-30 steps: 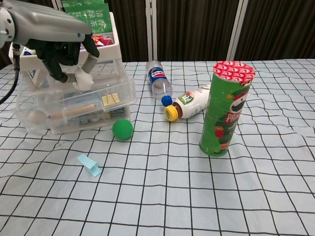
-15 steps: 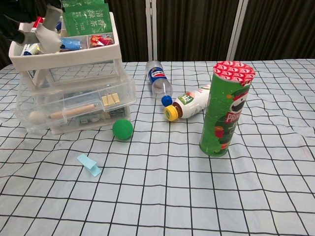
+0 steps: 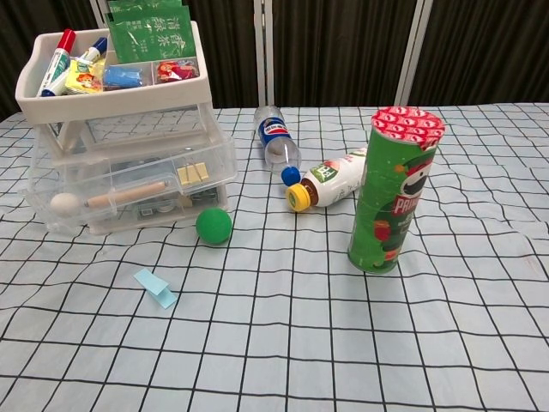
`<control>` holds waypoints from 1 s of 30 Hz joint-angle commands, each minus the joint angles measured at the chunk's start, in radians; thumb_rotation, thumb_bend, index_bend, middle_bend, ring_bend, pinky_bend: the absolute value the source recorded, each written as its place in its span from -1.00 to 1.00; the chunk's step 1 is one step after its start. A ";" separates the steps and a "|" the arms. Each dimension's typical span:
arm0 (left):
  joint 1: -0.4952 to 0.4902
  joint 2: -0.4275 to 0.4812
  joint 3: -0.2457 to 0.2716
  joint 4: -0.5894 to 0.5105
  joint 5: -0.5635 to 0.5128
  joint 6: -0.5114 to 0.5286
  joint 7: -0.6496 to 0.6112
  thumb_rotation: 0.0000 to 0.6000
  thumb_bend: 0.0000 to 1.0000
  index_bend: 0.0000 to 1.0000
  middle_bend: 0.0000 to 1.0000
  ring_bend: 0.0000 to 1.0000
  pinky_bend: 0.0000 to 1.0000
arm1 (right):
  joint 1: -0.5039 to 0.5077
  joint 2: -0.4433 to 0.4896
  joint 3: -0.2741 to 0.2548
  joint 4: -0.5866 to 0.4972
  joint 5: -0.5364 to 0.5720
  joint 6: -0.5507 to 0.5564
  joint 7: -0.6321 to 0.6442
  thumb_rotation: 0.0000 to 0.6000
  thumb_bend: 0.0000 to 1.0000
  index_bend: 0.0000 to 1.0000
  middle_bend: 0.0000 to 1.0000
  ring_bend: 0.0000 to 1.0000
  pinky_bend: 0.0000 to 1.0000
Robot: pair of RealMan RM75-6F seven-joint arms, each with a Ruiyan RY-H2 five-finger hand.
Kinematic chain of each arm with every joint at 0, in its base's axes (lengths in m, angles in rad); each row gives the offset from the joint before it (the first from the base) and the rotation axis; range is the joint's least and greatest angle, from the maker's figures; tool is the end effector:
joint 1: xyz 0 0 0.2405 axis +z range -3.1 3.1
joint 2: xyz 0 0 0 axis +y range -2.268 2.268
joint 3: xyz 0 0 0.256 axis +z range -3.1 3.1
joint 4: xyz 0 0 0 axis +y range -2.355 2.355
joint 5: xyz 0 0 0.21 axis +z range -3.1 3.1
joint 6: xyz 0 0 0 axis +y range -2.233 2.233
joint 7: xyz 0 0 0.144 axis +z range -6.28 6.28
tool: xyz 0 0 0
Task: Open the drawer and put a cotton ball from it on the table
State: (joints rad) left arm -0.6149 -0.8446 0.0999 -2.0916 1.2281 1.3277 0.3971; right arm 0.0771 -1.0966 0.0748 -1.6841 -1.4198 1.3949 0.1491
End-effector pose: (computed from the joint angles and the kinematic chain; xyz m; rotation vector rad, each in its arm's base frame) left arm -0.1791 0.2581 0.1716 -1.7360 -0.7211 -0.7761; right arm -0.3126 -0.1820 0.1548 1.2716 -1.1426 0.9764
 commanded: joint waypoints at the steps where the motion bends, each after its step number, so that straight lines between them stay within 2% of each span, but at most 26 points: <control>1: 0.071 -0.137 0.013 0.160 -0.005 0.023 -0.052 1.00 0.01 0.20 0.91 0.74 0.62 | 0.000 -0.001 0.000 0.000 0.002 -0.001 -0.002 1.00 -0.93 -1.00 -1.00 -1.00 -1.00; 8: 0.103 -0.295 -0.036 0.322 -0.031 -0.007 -0.056 1.00 -0.01 0.18 0.90 0.73 0.62 | 0.001 -0.003 -0.002 -0.002 0.001 -0.002 -0.009 1.00 -0.93 -0.99 -1.00 -1.00 -1.00; 14: 0.114 -0.383 -0.065 0.406 -0.056 -0.039 -0.059 1.00 -0.04 0.14 0.89 0.72 0.62 | 0.000 -0.002 -0.002 -0.003 0.001 -0.001 -0.007 1.00 -0.93 -0.99 -1.00 -1.00 -1.00; 17: 0.124 -0.423 -0.078 0.438 -0.064 -0.042 -0.061 1.00 -0.05 0.04 0.87 0.71 0.61 | 0.000 0.000 -0.002 -0.003 0.001 0.000 -0.006 1.00 -0.93 -0.99 -1.00 -1.00 -1.00; 25: 0.154 -0.472 -0.096 0.480 -0.058 -0.029 -0.059 1.00 -0.49 -0.24 0.82 0.67 0.60 | 0.002 -0.003 -0.003 -0.002 0.003 -0.005 -0.014 1.00 -0.93 -0.99 -1.00 -1.00 -1.00; 30: 0.181 -0.476 -0.102 0.487 -0.029 -0.012 -0.094 1.00 -0.54 -0.35 0.75 0.62 0.56 | 0.001 -0.009 -0.005 0.000 0.003 -0.004 -0.027 1.00 -0.93 -0.99 -1.00 -1.00 -1.00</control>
State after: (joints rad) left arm -0.4436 -1.3193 -0.0006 -1.6074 1.1871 1.3060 0.3136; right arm 0.0782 -1.1043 0.0698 -1.6849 -1.4168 1.3907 0.1243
